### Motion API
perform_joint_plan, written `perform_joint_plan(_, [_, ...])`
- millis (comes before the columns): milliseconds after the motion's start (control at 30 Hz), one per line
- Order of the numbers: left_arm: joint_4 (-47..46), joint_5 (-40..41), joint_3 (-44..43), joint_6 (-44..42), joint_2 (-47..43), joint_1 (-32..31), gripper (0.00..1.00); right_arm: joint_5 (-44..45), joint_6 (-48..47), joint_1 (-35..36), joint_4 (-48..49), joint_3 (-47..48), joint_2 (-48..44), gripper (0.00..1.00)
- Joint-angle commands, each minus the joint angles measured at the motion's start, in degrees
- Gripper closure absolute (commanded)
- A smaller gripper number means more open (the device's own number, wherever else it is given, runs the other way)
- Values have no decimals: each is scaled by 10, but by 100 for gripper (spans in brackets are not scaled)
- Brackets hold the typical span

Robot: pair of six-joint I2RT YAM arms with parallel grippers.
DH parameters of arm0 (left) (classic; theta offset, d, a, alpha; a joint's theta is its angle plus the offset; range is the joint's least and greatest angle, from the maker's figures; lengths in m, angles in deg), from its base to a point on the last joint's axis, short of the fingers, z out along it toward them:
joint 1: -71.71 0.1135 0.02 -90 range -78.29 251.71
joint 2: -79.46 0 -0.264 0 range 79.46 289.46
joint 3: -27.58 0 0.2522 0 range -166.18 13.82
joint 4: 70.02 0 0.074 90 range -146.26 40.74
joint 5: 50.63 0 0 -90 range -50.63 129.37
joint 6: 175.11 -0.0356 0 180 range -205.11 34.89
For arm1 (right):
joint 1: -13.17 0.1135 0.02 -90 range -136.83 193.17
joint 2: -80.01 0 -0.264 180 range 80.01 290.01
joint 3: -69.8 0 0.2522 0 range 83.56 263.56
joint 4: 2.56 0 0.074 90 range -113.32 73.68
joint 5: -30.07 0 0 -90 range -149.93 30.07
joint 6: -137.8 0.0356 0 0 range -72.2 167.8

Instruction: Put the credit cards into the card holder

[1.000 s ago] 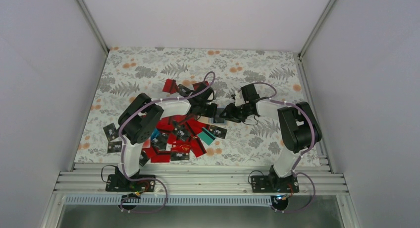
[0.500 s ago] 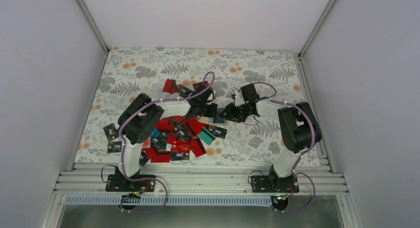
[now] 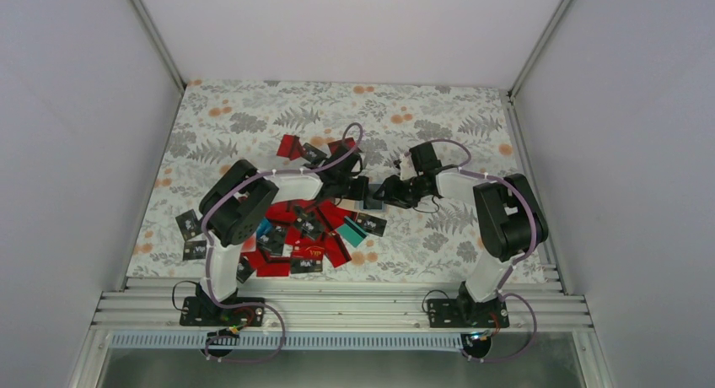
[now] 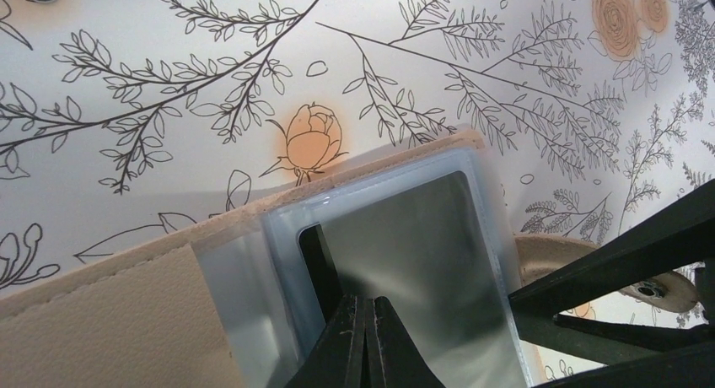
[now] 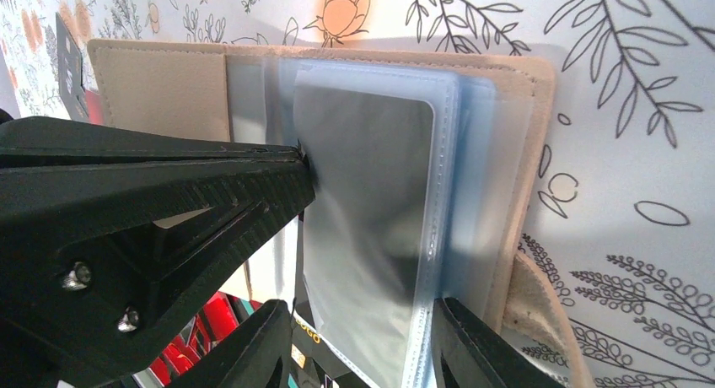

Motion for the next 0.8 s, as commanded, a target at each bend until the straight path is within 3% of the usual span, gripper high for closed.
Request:
perform_joint_plan(0, [37, 13, 32, 14, 22, -1, 98, 25, -4, 3, 0, -9, 9, 56])
perform_joint_plan(767, [3, -27, 54, 39, 9, -1, 98, -42, 9, 14, 13, 13, -14, 59])
